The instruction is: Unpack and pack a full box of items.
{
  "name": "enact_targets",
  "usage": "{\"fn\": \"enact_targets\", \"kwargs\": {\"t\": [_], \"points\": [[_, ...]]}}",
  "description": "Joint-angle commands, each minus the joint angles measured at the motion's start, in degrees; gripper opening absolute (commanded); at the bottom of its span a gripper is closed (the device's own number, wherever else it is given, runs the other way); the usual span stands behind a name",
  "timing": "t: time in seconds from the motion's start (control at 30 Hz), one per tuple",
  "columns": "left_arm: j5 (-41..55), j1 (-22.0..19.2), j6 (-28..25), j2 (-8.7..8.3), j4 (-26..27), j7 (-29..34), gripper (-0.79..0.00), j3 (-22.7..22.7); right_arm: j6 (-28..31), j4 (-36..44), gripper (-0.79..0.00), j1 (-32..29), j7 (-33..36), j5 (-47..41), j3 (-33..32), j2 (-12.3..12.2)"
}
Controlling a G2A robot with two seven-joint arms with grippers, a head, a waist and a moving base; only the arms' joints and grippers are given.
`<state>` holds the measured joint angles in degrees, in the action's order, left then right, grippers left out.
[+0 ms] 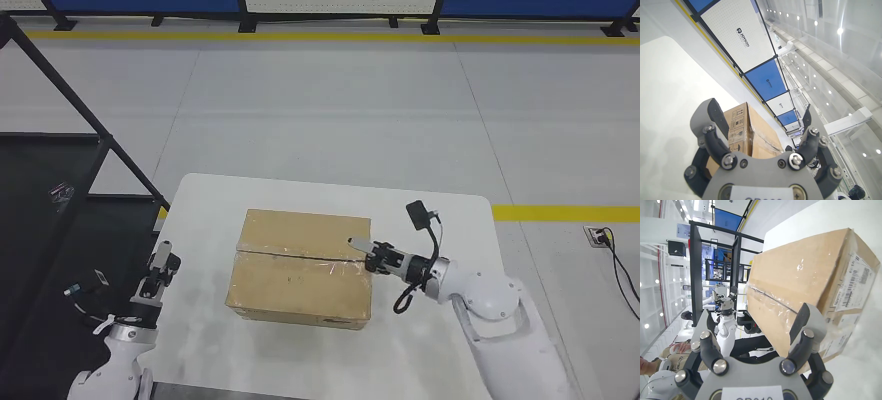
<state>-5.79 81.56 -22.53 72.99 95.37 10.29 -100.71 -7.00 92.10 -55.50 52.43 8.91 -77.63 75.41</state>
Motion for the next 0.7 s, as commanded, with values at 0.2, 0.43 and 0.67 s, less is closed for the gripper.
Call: {"fn": "enact_targets", "kwargs": {"t": [0.2, 0.43, 0.67], "points": [[-0.1, -0.5, 0.4, -0.12, 0.0, -0.1, 0.0, 0.4, -6.3, 1.9, 0.0, -2.1, -0.1, 3.8, -2.8, -1.2], [-0.7, -0.9, 0.7, -0.19, 0.0, -0.3, 0.0, 1.0, 0.1, 5.2, 0.0, -6.1, -5.6, -3.7, -6.3, -1.4], [-1.4, -0.9, 0.9, -0.26, 0.0, -0.5, 0.0, 1.6, 2.2, 2.8, 0.0, -4.1, -1.8, -1.5, -2.6, -1.7]]}}
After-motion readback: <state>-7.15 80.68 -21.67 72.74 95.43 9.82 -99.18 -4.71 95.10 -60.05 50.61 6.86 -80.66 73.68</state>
